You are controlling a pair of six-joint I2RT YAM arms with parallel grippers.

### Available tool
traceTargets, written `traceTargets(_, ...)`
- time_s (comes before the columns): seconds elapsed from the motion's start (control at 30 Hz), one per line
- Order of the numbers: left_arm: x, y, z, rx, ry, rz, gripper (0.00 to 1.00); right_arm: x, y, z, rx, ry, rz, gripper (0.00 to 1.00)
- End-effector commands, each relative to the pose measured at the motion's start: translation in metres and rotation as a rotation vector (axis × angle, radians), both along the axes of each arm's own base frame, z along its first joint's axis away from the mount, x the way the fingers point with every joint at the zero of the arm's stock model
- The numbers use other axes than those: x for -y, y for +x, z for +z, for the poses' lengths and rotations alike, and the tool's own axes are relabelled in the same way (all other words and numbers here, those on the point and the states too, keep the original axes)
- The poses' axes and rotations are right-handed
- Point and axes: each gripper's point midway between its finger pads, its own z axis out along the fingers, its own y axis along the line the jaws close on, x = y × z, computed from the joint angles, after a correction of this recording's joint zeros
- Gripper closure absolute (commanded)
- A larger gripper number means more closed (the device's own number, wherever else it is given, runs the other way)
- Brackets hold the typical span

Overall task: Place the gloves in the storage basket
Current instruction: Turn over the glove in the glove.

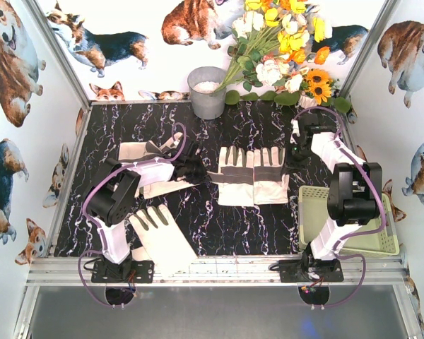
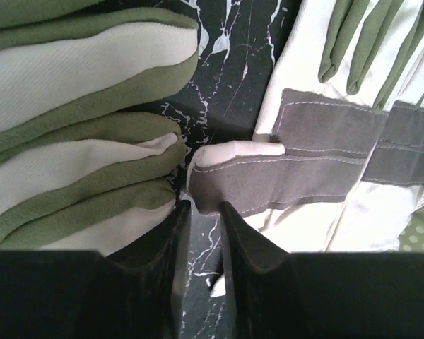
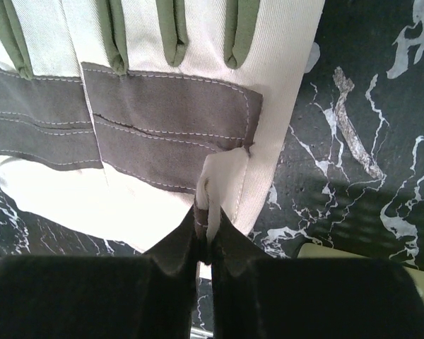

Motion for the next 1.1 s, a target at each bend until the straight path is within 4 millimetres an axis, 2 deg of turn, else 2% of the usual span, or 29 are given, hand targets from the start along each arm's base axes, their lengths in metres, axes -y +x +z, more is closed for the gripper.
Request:
traceTargets(0.0,0.011,0.010,0.025,0.062,-0.028,-0.027,0.74,0.000,0.015,0.039,0.108,-0.001,-0.004,1.00)
traceTargets(0.1,0.009,0.010,0.033,0.081,-0.004,-0.046,0.59,-0.003,0.015,0.050,0.115,0.020,-0.019,1.00)
traceTargets(0.2,0.005,0.009,0.039,0.095,0.010,-0.059,0.56,-0.004,0.012,0.057,0.110,0.027,-0.031,1.00)
traceTargets(0.47,0.002,0.007,0.030,0.084,0.032,-0.063,0.59,0.000,0.007,0.075,0.125,0.003,-0.040,1.00)
traceTargets(0.63,0.001,0.015,0.022,0.081,0.049,-0.059,0.60,-0.005,0.006,0.084,0.139,0.024,-0.040,1.00)
traceTargets(0.83,-0.006,0.024,0.011,0.066,0.043,-0.022,0.62,-0.010,0.004,0.082,0.126,0.036,-0.033,1.00)
traceTargets(1.07,-0.003,0.032,0.006,0.069,0.020,-0.032,0.67,-0.015,0.003,0.081,0.119,0.040,-0.022,1.00)
